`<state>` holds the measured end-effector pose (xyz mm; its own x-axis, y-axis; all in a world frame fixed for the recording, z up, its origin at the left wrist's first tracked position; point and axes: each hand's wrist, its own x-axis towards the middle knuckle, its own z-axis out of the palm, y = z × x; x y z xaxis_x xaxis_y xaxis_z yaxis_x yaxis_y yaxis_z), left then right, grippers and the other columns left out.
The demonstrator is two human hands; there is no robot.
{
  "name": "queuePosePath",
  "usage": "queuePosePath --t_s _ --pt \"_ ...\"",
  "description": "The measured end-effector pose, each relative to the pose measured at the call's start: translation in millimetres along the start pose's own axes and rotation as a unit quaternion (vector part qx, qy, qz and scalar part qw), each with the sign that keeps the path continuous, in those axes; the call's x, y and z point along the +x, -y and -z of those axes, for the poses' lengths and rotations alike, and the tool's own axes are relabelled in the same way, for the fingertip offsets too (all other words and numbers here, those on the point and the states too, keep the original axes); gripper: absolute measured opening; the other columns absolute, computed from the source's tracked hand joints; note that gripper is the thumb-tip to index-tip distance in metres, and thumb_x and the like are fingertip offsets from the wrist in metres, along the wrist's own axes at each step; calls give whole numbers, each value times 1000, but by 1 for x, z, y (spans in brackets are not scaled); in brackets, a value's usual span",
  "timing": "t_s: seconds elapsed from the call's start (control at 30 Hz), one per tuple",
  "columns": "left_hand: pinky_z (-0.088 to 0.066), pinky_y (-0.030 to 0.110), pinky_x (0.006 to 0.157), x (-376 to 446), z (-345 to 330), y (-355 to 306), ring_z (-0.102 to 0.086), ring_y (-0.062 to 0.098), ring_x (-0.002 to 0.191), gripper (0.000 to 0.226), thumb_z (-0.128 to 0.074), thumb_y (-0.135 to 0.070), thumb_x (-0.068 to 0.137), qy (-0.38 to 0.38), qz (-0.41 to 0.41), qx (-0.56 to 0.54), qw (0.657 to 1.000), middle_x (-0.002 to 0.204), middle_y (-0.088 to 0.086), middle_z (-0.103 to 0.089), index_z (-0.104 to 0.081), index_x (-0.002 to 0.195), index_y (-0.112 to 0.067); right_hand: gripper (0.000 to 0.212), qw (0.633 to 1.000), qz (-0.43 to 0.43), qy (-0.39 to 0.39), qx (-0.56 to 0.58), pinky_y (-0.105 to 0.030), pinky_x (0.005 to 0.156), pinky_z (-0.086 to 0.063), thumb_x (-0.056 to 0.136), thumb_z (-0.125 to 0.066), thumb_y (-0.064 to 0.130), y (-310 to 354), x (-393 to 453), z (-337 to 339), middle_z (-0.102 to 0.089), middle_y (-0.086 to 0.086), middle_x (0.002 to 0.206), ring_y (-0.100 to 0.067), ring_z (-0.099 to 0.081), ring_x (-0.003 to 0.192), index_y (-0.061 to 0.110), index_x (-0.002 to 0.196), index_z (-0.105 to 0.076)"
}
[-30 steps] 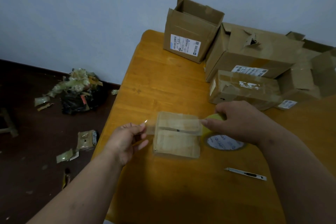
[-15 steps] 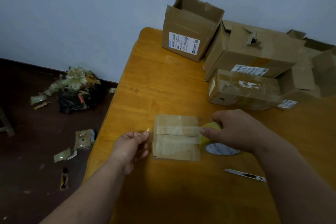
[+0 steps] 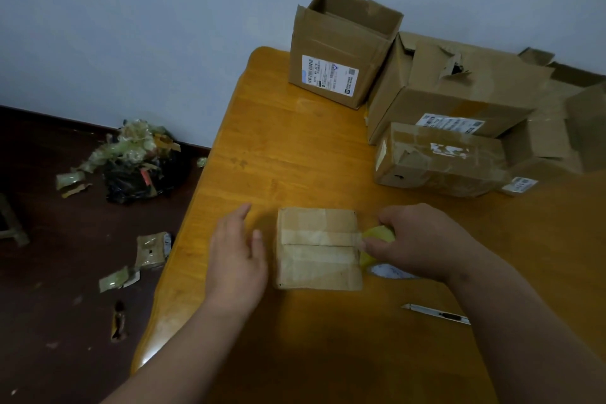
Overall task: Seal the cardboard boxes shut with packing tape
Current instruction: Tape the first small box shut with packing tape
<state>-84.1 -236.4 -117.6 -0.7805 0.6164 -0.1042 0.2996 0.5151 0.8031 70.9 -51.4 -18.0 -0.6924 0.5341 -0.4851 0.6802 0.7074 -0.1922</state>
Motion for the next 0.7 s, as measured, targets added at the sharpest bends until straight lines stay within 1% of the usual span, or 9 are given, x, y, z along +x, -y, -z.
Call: queuePosePath --t_s 0.03,0.07,0.13,0.17,0.23,0.33,0.47,0.6,0.7 --pt "-23 34 118 -1 2 -13 -22 16 145 61 -44 -39 99 41 -63 31 997 153 -8 -27 -24 153 -19 38 1000 1 -2 2 -29 55 -33 89 -55 57 0 0 0 -51 7 70 -8 -47 64 33 67 -37" --pt "-9 31 120 -2 1 -24 -3 10 149 73 -35 -54 96 97 -105 79 987 158 -14 -8 -8 157 -22 38 1000 1 -4 2 -29 55 -34 89 -55 58 0 1 0 -52 7 71 -8 -48 64 33 67 -38" --pt "8 32 121 -4 -7 -36 27 8 145 94 -18 -75 85 173 -153 210 950 156 -10 28 21 152 -22 37 1000 1 -8 -1 -30 55 -36 88 -55 59 -1 2 -1 -54 7 72 -9 -49 65 32 68 -40" --pt "11 35 121 -5 -12 -36 34 10 142 101 -14 -81 81 191 -159 256 934 154 -6 36 30 148 -20 37 1000 2 -8 -1 -30 55 -38 88 -55 60 -2 2 -1 -55 7 73 -9 -51 66 32 68 -40" --pt "13 38 121 -4 -20 -30 39 14 140 110 -13 -88 77 208 -149 292 922 152 -2 42 38 144 -17 35 1000 7 -6 8 -31 58 -41 88 -54 61 -3 1 -1 -56 7 74 -10 -52 68 33 70 -42" --pt "19 37 118 -4 -24 -25 42 15 138 115 -15 -91 75 207 -150 325 910 150 0 45 39 143 -15 34 1000 22 4 18 -31 56 -37 90 -53 59 -5 -2 1 -52 7 70 -9 -49 64 32 71 -43" --pt "19 39 118 -4 -24 -27 43 17 138 115 -15 -92 75 207 -149 359 898 150 1 45 35 145 -15 31 991 22 40 129 -34 59 -33 91 -57 39 -23 -2 8 -49 -2 71 -15 -43 62 14 75 -56" --pt "16 42 119 -3 -23 -28 43 18 138 119 -10 -95 71 220 -143 379 887 150 3 46 36 145 -14 48 970 15 91 224 -37 70 -40 79 -63 53 -42 -7 15 -57 -6 85 -19 -53 78 7 92 -64" --pt "14 43 120 -2 -25 -29 42 19 139 122 -6 -97 67 226 -139 387 883 150 3 45 36 145 -13 49 964 21 88 251 -33 67 -36 72 -57 59 -46 -4 11 -53 -3 79 -15 -49 71 11 83 -61"
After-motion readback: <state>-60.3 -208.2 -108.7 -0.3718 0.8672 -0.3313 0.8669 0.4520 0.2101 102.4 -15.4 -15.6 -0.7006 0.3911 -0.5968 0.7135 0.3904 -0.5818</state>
